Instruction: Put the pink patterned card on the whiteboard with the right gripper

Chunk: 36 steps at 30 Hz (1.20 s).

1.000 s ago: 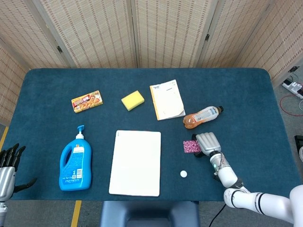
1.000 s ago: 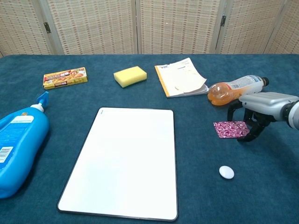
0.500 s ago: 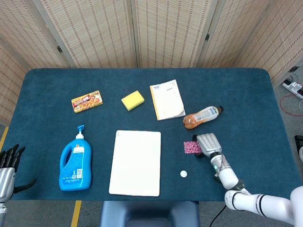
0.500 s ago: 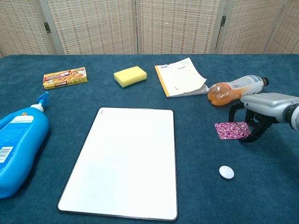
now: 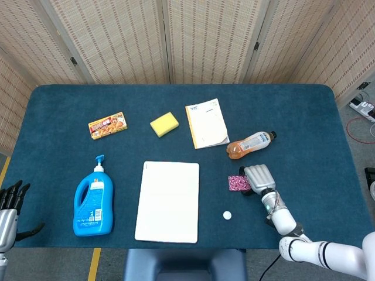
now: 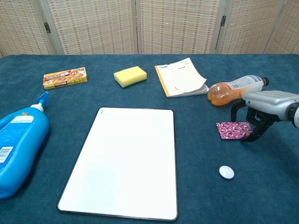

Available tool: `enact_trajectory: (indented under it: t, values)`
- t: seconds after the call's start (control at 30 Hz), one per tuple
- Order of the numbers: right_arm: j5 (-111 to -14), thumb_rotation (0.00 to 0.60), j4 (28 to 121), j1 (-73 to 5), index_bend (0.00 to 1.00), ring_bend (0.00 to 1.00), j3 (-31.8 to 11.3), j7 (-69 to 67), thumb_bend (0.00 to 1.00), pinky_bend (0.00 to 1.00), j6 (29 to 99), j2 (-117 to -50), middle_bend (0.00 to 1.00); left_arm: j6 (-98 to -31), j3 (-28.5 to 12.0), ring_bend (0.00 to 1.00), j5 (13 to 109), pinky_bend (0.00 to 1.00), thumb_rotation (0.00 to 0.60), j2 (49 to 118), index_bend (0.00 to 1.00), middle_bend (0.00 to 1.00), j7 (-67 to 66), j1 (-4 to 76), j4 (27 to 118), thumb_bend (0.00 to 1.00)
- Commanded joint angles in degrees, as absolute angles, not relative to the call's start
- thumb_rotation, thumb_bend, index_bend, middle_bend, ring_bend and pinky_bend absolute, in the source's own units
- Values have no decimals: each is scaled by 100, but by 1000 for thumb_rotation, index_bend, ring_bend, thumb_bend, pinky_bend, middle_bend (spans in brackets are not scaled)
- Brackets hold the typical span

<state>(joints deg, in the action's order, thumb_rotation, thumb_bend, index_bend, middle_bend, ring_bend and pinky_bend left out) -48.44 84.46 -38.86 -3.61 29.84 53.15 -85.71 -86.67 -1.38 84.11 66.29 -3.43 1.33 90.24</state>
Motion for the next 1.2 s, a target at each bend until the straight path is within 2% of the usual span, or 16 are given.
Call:
enact_trajectory:
  t: [0.03, 0.3, 0.57, 0.87, 1.2]
  values:
    - [-4849, 536, 8452, -3884, 409, 1000, -359, 2975, 253, 997, 5305, -8570, 893, -8670, -136, 0, 8411, 0, 600, 6624, 49, 0, -344, 128, 9029, 174]
    - [-5125, 536, 8809, -3901, 409, 1000, -417, 2920, 253, 997, 5415, -8452, 893, -8697, -143, 0, 8414, 0, 600, 6588, 49, 0, -353, 112, 9056, 174]
    - [-5020, 538, 9249, -4379, 409, 1000, -667, 3379, 254, 997, 5264, -8586, 893, -8755, -122, 0, 8448, 0, 600, 6523, 49, 0, -377, 70, 9109, 174]
    - [-4163, 536, 9474, -5200, 409, 1000, -1006, 4332, 253, 997, 5316, -9081, 893, -8819, -103, 0, 8501, 0, 600, 6468, 48, 0, -398, 30, 9173, 174]
    - [-3079, 537, 9121, -6192, 409, 1000, -1237, 5199, 253, 997, 5404, -9856, 893, -8869, -77, 0, 8515, 0, 600, 6388, 49, 0, -341, -33, 9153, 174]
